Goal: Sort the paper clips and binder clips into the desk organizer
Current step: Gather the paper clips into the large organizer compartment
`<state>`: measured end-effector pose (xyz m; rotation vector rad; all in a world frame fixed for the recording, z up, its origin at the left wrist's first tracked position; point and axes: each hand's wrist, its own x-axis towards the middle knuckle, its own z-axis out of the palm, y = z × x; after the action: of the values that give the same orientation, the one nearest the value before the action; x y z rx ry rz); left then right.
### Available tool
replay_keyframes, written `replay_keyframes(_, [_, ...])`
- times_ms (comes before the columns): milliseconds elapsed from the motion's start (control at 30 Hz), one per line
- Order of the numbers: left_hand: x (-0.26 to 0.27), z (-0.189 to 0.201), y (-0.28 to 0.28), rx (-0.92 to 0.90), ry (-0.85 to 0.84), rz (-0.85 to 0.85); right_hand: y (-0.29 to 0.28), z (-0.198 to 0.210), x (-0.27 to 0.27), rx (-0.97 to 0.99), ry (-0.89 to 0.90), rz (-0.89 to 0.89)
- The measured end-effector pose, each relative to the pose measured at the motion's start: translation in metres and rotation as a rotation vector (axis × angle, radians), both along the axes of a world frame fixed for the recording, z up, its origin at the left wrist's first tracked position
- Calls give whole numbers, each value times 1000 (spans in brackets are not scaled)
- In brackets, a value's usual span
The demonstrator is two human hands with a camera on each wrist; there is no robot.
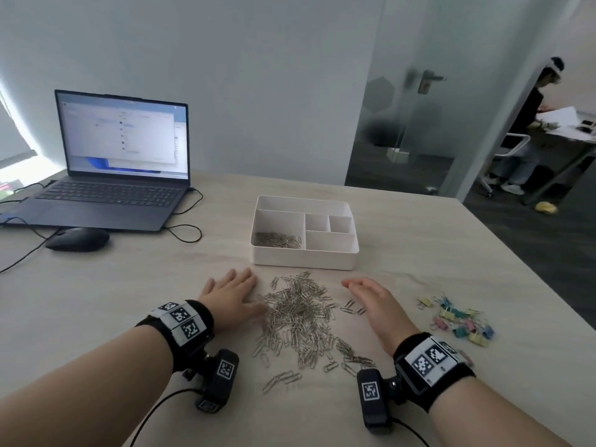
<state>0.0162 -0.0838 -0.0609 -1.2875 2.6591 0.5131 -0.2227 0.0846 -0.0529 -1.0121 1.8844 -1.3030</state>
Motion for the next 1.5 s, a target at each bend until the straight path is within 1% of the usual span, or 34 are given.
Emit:
replay_keyframes(200, [-8,2,46,50,42,-147,7,7,23,78,98,192])
replay_keyframes(300, [-15,-1,55,111,131,-197,9,6,28,75,87,254])
replay_keyframes(400, [-18,-4,52,204,309,-146,9,2,27,-5,22,247])
replay_keyframes(467, [-20,-4,46,223,399,-66,7,1,24,-70,9,181])
replay_keyframes(500, [-22,-4,43,209,415,-29,6,1,21,-74,33,131])
replay_keyframes(567, [-28,-4,37,162,400,30,2,5,17,-15,119,57])
replay_keyframes(600, [-32,-3,35,142,373,47,-1,6,16,31,154,65])
replay_keyframes(700, [-43,-5,32,95,243,32,-10,6,20,157,241,188])
replay_keyframes(800, [-47,-7,39,52,146,-82,-23,-6,25,296,406,345])
replay_keyframes(833, [-47,-6,42,54,139,-126,-26,-11,27,321,416,390])
replay_keyframes(867, [-46,-6,45,62,144,-164,-27,-13,30,318,388,423])
replay_keyframes(933, [-43,-5,50,86,186,-210,-27,-14,35,196,235,450])
replay_keyframes(967, [-42,-6,51,98,220,-214,-27,-11,38,113,157,425])
replay_keyframes(1000, [-41,-6,49,112,258,-203,-30,-8,39,57,120,369])
replay_keyframes(1033, [-40,-7,48,123,291,-182,-33,-5,39,23,127,300])
replay_keyframes(1067, [-40,-8,45,128,317,-159,-40,-4,37,16,176,244])
replay_keyframes(1133, [-40,-10,42,131,351,-120,-55,0,35,47,298,212])
replay_keyframes(1233, [-41,-8,43,125,349,-75,-76,1,34,105,407,221])
replay_keyframes(1367, [-45,-10,45,101,317,-52,-89,3,38,244,536,338])
replay_keyframes(1433, [-45,-11,45,99,305,-52,-89,2,39,272,559,351])
replay_keyframes(1500, [-46,-11,45,106,296,-48,-82,3,39,246,528,353])
